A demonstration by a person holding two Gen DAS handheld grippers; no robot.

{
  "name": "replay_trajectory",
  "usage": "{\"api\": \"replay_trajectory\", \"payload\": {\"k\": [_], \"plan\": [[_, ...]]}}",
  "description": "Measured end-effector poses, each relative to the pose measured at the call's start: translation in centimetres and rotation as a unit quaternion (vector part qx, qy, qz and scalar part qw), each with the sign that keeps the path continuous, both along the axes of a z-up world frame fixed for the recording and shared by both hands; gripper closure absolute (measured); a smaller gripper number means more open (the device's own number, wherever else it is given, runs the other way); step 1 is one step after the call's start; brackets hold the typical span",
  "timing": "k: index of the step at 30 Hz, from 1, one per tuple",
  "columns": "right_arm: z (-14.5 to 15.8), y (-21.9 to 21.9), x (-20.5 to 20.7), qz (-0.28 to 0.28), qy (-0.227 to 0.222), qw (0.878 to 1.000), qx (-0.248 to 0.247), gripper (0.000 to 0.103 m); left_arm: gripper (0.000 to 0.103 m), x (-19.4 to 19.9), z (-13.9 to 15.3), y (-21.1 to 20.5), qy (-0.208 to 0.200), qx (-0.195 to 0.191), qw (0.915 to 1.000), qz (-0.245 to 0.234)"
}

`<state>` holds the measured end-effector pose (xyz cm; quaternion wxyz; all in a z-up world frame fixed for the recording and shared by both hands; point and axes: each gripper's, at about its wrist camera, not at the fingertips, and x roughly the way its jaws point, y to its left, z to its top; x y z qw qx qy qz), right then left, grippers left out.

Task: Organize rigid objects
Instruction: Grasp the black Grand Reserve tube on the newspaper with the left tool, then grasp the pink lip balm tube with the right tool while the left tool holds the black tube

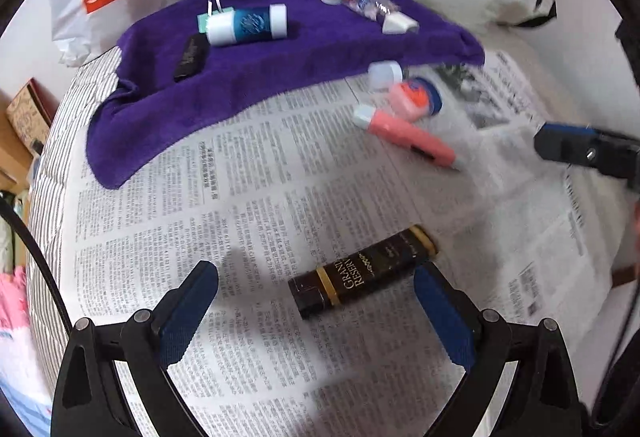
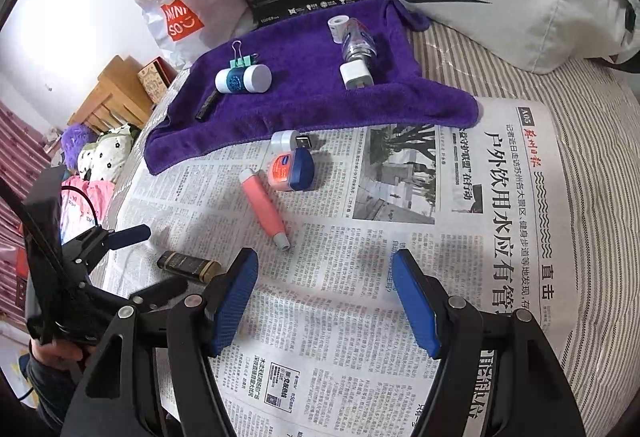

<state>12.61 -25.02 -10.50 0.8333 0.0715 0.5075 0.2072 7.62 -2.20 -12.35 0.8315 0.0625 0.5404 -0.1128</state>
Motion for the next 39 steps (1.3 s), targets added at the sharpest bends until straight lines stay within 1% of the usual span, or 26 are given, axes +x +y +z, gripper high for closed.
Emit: {"api": "replay_trajectory", "payload": {"k": [3,5,7,10,12,14,15,17,18,19,20,21,23,27,30,32,34,36,38,39], "plan": [[-0.2,0.3,0.0,0.003,0.004,1.000,-0.005,0.034,0.004,1.4,-0.8,-0.4,-0.002,0.001,1.0000,-0.004],[-0.4,0.5,0.0,0.004,0.007,1.000,-0.009,0.034,0.004,2.3,-1.0,-0.6,-0.011,0.016,0.9998,0.001],[-0.5,0.6,0.0,0.005,0.009,1.000,-0.012,0.034,0.004,2.8,-1.1,-0.6,-0.020,0.012,0.9997,0.005],[-0.5,0.9,0.1,0.008,0.010,1.000,-0.015,0.034,0.002,3.7,-1.1,0.0,-0.034,0.012,0.9991,0.023],[-0.6,1.1,0.2,0.009,0.012,1.000,-0.018,0.034,0.006,3.7,-0.9,1.0,-0.039,0.008,0.9985,0.039],[-0.7,1.1,0.2,0.009,0.015,1.000,-0.020,0.034,0.023,3.2,-0.6,1.6,-0.045,0.004,0.9979,0.047],[-0.8,1.2,0.3,0.009,0.016,1.000,-0.021,0.034,0.028,2.8,-0.4,1.8,-0.047,0.002,0.9978,0.047],[-1.0,1.3,0.4,0.010,0.019,0.999,-0.025,0.034,0.042,2.2,-0.3,1.6,-0.050,0.000,0.9982,0.034],[-1.1,1.4,0.5,0.010,0.020,0.999,-0.026,0.034,0.046,2.1,-0.2,1.1,-0.052,0.002,0.9983,0.028],[-1.2,1.6,0.7,0.011,0.022,0.999,-0.026,0.034,0.059,1.9,-0.1,0.9,-0.052,-0.001,0.9984,0.022],[-1.4,1.7,0.8,0.011,0.024,0.999,-0.027,0.034,0.073,1.5,0.1,0.6,-0.051,-0.014,0.9985,0.011],[-1.5,1.8,0.8,0.012,0.026,0.999,-0.028,0.034,0.075,1.7,0.1,0.5,-0.050,-0.017,0.9986,0.003],[-1.7,2.2,0.8,0.016,0.028,0.999,-0.031,0.034,0.079,2.4,0.0,-0.1,-0.055,-0.011,0.9984,-0.009],[-1.8,2.9,0.9,0.025,0.024,0.999,-0.029,0.034,0.080,2.9,0.0,-0.1,-0.050,-0.018,0.9985,-0.010],[-1.9,4.0,1.7,0.043,0.011,0.999,-0.012,0.034,0.080,3.2,-0.1,0.8,-0.052,-0.013,0.9985,0.011],[-2.0,4.9,2.1,0.053,0.000,0.998,-0.021,0.034,0.080,3.1,0.0,1.9,-0.049,-0.020,0.9982,0.028],[-2.2,6.5,2.5,0.077,-0.020,0.996,-0.030,0.035,0.080,2.8,0.0,2.7,-0.048,-0.021,0.9979,0.038],[-2.5,7.9,2.6,0.103,-0.031,0.993,-0.042,0.042,0.080,2.7,0.0,3.5,-0.047,-0.023,0.9975,0.047],[-2.7,9.4,2.6,0.129,-0.049,0.988,-0.063,0.063,0.080,2.6,0.0,4.1,-0.045,-0.035,0.9969,0.055],[-3.0,10.0,2.6,0.133,-0.053,0.987,-0.073,0.063,0.080,2.6,-0.1,4.2,-0.044,-0.039,0.9967,0.056]]}}
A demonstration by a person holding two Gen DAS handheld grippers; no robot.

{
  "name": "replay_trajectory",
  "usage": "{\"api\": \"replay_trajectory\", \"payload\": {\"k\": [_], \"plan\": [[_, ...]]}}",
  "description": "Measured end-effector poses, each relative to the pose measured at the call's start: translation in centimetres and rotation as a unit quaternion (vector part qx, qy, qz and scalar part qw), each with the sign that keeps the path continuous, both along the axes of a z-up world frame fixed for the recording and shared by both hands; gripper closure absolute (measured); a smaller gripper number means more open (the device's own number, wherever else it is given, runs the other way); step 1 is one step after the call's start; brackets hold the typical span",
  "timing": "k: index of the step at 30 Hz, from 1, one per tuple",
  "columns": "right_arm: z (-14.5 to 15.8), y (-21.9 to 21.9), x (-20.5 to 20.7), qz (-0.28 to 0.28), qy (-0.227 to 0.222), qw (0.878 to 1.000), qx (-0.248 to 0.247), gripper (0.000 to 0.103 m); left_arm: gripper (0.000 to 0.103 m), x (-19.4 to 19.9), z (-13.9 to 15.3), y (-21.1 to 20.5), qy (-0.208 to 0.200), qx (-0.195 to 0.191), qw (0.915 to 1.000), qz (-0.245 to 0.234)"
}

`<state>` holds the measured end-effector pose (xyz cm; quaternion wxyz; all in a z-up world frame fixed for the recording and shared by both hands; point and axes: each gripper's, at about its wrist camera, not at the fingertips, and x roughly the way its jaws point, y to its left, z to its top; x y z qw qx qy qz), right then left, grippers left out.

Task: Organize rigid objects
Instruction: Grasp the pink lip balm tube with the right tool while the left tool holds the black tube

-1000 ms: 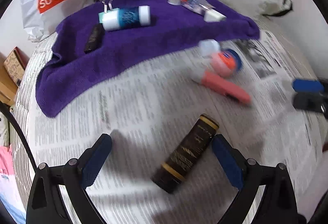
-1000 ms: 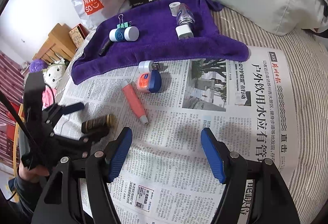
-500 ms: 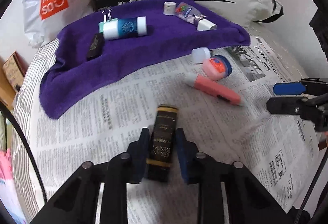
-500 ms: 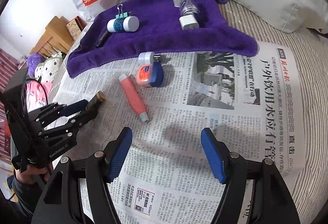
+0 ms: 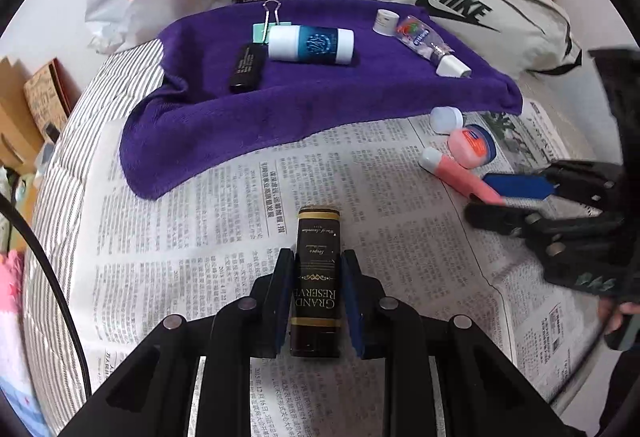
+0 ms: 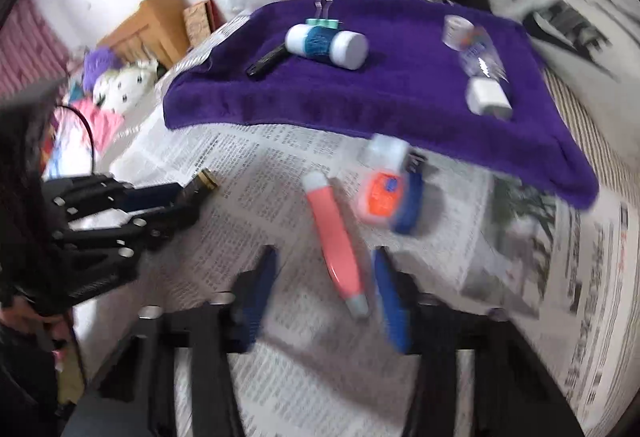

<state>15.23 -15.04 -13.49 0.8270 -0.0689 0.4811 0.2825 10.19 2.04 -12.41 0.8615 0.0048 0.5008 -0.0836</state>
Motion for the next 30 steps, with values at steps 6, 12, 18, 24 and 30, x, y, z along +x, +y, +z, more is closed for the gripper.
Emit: {"api": "replay_trajectory", "payload": {"k": [6,12,18,24,30], "plan": [[-0.4,1.6,0.1,0.034,-0.041,0.998,-0.038,0.069,0.080,-0.1,-0.1,-0.5,-0.008,0.017,0.9998,-0.003],[-0.4,1.8,0.1,0.060,-0.046,0.995,-0.057,0.068,0.080,-0.1,-0.1,-0.1,-0.005,0.003,1.0000,0.004],[-0.2,2.6,0.2,0.072,-0.034,0.994,-0.079,0.072,0.081,-0.2,0.0,-0.2,-0.011,0.010,0.9999,-0.009],[-0.2,2.1,0.2,0.073,-0.013,0.995,-0.071,0.086,0.081,0.1,-0.1,-0.4,-0.012,0.011,0.9998,-0.011],[0.1,1.8,0.1,0.065,0.001,0.995,-0.072,0.086,0.081,0.1,0.1,0.5,-0.007,-0.021,0.9997,-0.009]]}}
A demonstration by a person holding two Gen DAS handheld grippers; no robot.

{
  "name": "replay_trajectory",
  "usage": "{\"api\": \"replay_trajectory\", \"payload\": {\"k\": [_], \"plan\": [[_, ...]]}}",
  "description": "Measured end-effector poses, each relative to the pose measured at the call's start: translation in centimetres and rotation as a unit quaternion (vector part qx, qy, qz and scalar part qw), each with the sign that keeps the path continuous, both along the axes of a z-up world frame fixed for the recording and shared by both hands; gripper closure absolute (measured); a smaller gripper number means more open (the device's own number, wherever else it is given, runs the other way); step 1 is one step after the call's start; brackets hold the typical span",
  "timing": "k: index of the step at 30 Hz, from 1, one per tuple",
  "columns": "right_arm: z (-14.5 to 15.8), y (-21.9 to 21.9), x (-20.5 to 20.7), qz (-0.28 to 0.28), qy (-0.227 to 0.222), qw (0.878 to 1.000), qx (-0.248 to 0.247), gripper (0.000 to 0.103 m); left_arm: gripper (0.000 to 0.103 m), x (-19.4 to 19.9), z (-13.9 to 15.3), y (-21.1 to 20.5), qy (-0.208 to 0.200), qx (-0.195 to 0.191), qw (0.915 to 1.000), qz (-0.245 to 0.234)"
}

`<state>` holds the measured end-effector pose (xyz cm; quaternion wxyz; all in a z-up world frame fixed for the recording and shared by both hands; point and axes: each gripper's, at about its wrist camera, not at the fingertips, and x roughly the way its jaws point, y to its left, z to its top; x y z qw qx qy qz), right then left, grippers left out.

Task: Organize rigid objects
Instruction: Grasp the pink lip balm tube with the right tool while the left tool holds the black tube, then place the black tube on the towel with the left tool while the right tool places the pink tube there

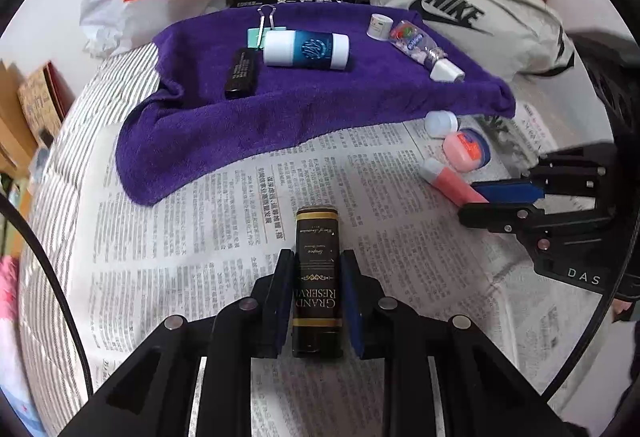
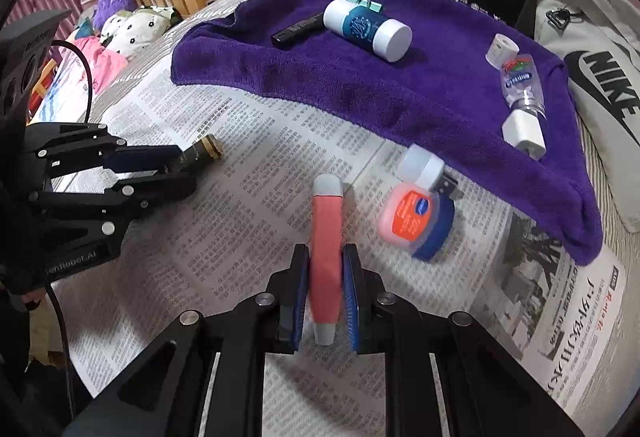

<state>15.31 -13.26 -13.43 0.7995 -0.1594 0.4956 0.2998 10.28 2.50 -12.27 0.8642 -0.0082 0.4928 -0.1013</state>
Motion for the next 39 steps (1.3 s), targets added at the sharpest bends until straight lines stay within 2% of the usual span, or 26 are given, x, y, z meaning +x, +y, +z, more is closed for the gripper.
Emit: {"api": "replay_trajectory", "payload": {"k": [3,9,24,31,39], "plan": [[0.8,-0.8,-0.4,-0.008,0.002,1.000,0.013,0.086,0.081,-0.2,0.3,0.9,0.004,-0.030,0.9995,0.004],[1.9,-2.5,-0.8,-0.026,0.000,0.999,0.030,0.086,0.081,-0.3,0.5,1.4,0.007,-0.053,0.9986,0.005],[3.2,-4.9,0.4,-0.035,0.006,0.997,0.067,0.086,0.081,1.6,1.8,0.3,0.007,-0.046,0.9989,-0.004],[4.2,-4.7,1.7,-0.034,0.009,0.996,0.087,0.086,0.081,3.0,3.6,0.3,-0.006,-0.040,0.9991,-0.013],[5.9,-4.1,5.3,-0.040,-0.004,0.994,0.097,0.086,0.081,6.0,6.1,1.2,-0.028,-0.032,0.9991,-0.009]]}}
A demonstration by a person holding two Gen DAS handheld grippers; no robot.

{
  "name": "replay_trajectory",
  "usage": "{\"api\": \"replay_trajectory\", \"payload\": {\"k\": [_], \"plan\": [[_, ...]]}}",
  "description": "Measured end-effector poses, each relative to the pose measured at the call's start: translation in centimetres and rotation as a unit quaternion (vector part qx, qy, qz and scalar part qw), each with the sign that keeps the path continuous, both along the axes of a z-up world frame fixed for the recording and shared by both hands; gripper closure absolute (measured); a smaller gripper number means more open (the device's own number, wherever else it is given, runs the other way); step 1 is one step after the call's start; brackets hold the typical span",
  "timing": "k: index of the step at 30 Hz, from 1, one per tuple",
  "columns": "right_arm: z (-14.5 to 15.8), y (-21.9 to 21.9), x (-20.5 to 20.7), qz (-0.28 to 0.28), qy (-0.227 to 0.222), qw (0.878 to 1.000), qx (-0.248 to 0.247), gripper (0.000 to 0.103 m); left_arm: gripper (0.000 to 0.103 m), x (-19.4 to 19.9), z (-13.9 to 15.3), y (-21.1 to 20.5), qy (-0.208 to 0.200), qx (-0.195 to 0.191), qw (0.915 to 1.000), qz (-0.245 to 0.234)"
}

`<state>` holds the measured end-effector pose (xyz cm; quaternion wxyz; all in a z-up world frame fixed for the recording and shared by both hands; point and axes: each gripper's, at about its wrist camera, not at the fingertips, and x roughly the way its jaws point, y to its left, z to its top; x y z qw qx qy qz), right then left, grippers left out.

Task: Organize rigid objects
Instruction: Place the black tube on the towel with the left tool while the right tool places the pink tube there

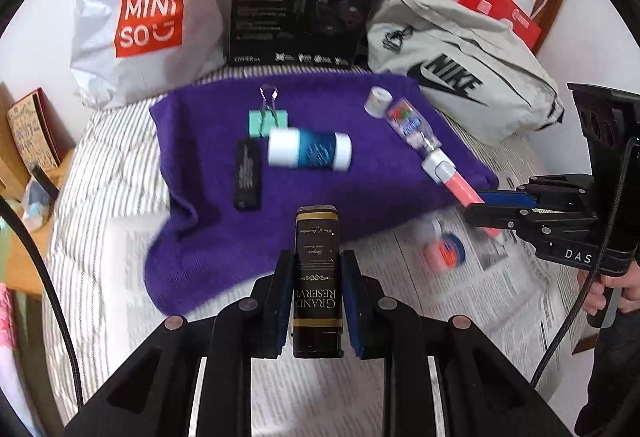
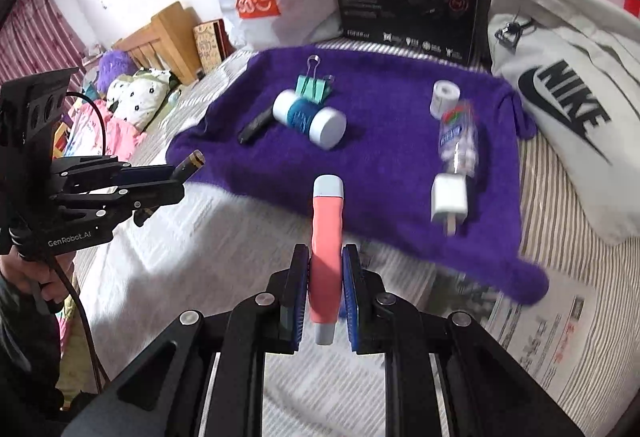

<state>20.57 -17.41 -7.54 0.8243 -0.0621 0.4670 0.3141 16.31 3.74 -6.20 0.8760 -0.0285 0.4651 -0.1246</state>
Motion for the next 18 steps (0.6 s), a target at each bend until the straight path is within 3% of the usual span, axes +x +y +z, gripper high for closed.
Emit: {"api": "replay_trajectory", "payload": {"k": [8,18], "plan": [[0.3,1.0,4.8,-0.024,-0.007,1.000,-0.009,0.086,0.081,3.7,0.4,0.3,-0.004,0.001,1.0000,0.003],[-1.5,2.6,9.6,-0.048,-0.004,0.998,-0.048,0.086,0.081,7.3,-1.5,0.8,0.016,0.003,0.9998,0.009]]}}
